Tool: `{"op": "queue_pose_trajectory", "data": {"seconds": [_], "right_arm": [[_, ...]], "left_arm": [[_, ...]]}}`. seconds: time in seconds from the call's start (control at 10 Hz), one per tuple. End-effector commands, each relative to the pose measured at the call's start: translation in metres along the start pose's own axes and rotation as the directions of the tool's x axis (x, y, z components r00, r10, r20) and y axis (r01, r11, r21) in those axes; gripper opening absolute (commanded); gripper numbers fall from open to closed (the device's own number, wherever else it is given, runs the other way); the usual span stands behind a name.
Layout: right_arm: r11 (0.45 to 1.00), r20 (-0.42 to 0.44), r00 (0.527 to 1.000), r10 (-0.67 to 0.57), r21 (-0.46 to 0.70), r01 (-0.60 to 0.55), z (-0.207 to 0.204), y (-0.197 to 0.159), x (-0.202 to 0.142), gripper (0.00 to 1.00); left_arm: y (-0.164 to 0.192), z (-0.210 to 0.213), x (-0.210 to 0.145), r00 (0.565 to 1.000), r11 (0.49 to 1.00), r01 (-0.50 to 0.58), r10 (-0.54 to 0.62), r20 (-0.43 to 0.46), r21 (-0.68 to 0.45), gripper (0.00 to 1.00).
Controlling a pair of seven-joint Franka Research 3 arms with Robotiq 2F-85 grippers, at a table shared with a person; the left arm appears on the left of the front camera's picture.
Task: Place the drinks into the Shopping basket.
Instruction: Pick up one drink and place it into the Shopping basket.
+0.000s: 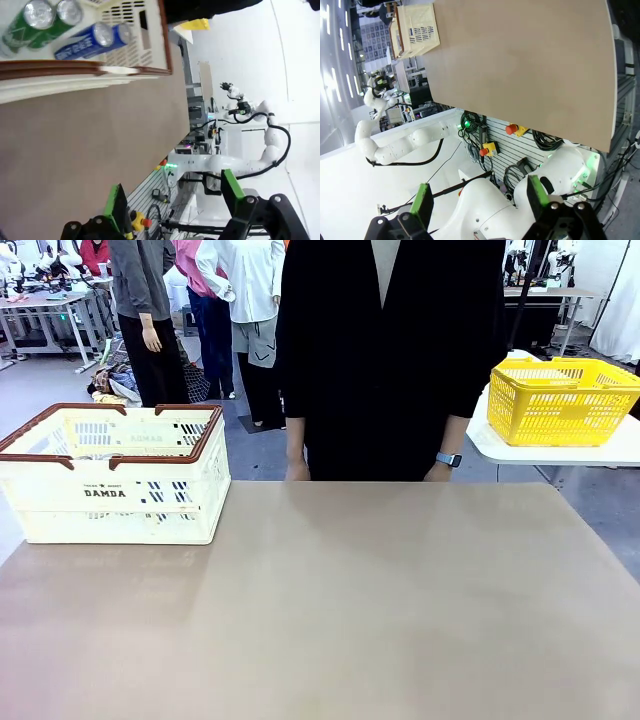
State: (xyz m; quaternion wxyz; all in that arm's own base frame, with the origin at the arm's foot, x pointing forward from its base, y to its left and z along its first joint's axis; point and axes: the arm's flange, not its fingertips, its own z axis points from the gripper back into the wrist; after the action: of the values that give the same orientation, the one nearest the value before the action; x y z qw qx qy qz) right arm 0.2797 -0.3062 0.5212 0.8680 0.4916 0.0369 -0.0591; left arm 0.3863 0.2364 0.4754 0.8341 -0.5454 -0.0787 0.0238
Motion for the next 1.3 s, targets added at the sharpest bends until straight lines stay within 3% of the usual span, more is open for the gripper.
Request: {"op": "queue_pose_trajectory", "data": {"seconds": [0.0,1.2], "right_arm": [[1.000,-0.004,1.000,-0.005,-0.004,0.005,0.0006,0.0030,-0.0023,1.00],[1.000,-0.004,1.000,-0.005,-0.004,0.005,0.0006,0.0030,-0.0023,1.00]], "left_arm": [[-0.0309,-0.0038,-0.0103,1.000,1.000,0.011,-0.011,0.020,0.003,1.00],[-0.0309,-0.0038,-0.0103,1.000,1.000,0.011,-0.011,0.020,0.003,1.00]]}}
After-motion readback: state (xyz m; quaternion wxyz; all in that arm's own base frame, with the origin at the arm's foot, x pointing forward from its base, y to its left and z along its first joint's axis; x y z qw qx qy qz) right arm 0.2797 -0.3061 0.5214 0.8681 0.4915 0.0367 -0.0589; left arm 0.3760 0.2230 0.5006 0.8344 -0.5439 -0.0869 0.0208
